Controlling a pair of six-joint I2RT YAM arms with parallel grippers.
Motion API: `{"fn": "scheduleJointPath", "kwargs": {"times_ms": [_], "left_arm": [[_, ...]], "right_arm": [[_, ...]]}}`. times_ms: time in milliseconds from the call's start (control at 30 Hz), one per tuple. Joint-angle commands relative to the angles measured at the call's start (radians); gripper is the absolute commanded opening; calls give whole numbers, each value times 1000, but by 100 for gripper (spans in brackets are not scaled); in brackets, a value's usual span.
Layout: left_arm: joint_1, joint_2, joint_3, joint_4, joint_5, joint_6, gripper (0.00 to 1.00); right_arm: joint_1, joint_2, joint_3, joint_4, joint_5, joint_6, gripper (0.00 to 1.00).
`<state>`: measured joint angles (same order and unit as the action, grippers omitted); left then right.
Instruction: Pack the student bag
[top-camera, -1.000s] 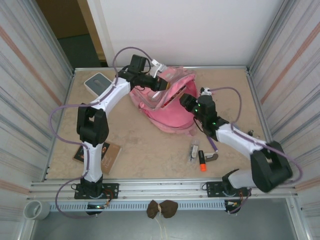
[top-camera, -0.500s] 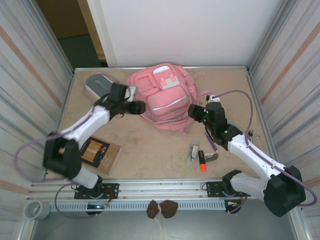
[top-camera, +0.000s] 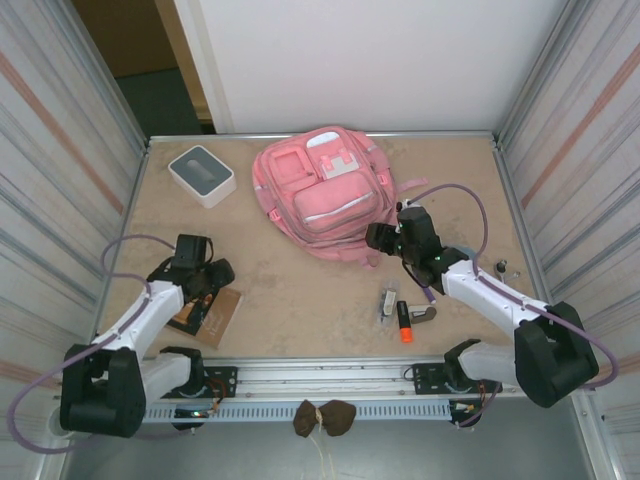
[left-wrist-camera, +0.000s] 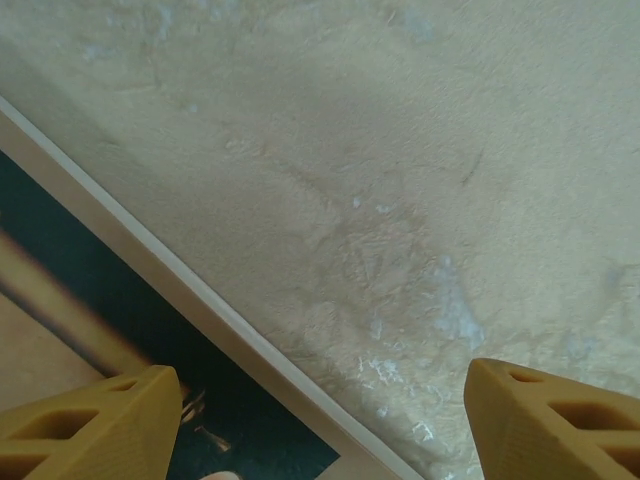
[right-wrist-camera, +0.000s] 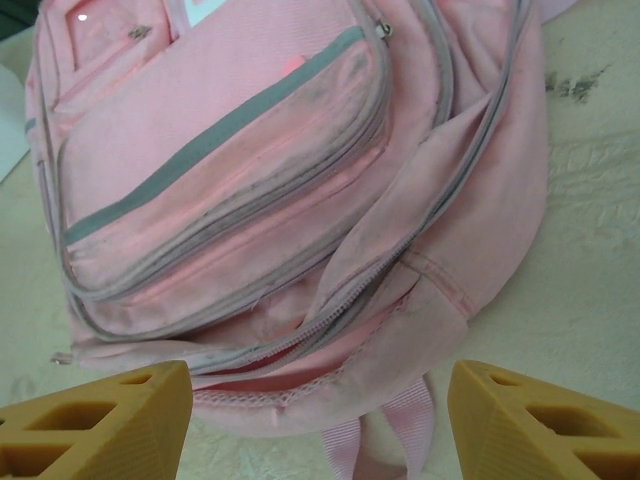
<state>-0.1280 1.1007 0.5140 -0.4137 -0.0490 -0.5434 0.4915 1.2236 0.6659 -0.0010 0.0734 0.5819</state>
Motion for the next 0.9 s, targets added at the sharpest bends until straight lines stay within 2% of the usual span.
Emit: {"fn": "scheduleJointPath", "kwargs": {"times_ms": [0,67,133,267,433,533,633,700,767,867], "left_arm": [[4,52,-17,54,44,-38,75],[-6,88,-25,92,102,-39,75],[-53,117,-19,114,131,-33,74],[-238,186,47,132,154,-45,72],[-511,295,193,165,181,-66,70],[-595,304,292,129,142,-38,71],[-579,255,317,83,77,-3,73],[-526,208,302,47,49,27,73],[-435,157,266,27,55,46,73],[-259,74,175,47,124,45,74]], "right_arm": [[1,-6,25,17,-12,-19,67],[-5,-10,22,5,-12,-19,67],[-15,-18,20,-10,-12,-21,67],[-48,-49,23,-49,-22,-47,69],[-98,-82,34,-117,-72,-70,70],[-99,-92,37,-138,-125,-65,71],[-68,-93,38,-149,-188,-36,70],[-17,-90,33,-149,-202,-3,70],[56,-70,31,-125,-222,44,70],[185,23,51,-54,-244,137,70]]}}
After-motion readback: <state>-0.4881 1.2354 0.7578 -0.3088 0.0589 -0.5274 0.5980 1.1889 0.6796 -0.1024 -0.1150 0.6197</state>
